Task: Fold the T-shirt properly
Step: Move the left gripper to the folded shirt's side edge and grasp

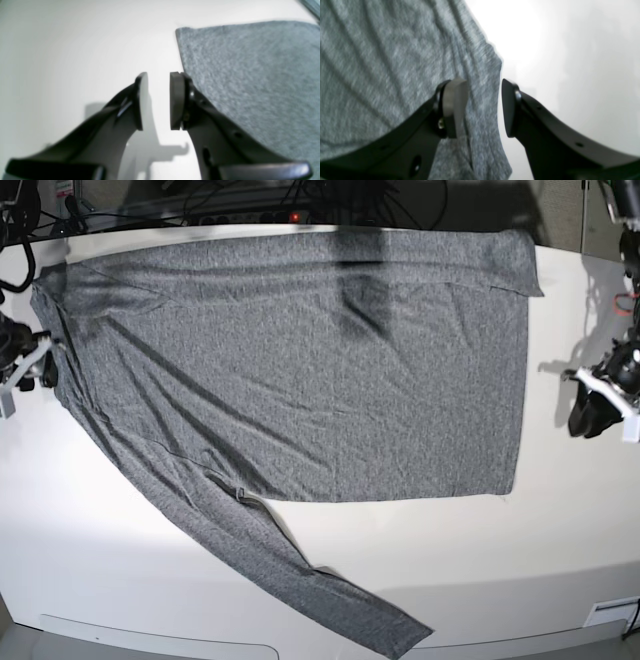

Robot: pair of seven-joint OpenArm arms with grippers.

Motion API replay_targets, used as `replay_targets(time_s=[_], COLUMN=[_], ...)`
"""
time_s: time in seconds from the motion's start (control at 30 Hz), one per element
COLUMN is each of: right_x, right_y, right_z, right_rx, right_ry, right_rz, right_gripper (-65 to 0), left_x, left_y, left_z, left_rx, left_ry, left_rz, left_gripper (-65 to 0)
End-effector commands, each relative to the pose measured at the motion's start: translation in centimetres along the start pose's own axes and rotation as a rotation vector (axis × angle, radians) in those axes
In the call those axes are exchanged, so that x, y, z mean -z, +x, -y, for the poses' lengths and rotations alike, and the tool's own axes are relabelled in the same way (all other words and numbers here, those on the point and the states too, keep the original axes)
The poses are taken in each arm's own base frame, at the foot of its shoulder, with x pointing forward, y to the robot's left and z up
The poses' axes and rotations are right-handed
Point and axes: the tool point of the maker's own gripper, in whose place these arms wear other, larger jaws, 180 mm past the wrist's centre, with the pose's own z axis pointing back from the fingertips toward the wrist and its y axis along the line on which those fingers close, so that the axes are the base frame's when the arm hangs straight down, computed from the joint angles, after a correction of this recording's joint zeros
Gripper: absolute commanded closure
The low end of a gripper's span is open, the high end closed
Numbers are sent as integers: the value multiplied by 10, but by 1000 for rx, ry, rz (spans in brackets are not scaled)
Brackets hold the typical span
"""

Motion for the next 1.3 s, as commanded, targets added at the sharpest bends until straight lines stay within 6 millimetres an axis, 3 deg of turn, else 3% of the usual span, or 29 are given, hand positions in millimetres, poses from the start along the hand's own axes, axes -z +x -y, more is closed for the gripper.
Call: replay_targets(time_s=[0.0,0.2,0.43,0.6,0.73,1.1,1.27], right_x=[-4,3,3,3,3,3,3], right_y=[20,37,44,44,43,42,42], right_z=[9,9,10,10,10,10,10], right_rx=[-7,24,23,23,23,23,23], right_ry=[-4,51,48,48,48,48,48], right_rz=[37,25,40,38,34,25,26], right_gripper=[-262,-262,-262,-262,-262,-262,-262], left_x=[9,69,109,122,126,146,146], left_y=[17,17,32,22,19,-7,-19], left_z=[-3,0,-16,-19,-15,36,44], left_rx=[7,-70,-120,-81,-118,-46,-46], left_ry=[-18,-80,-57,-39,-38,-124,-139], left_rz=[27,-56,-108,-178,-133,-222,-283], left_gripper=[-147,-166,-166,-166,-166,-166,-166])
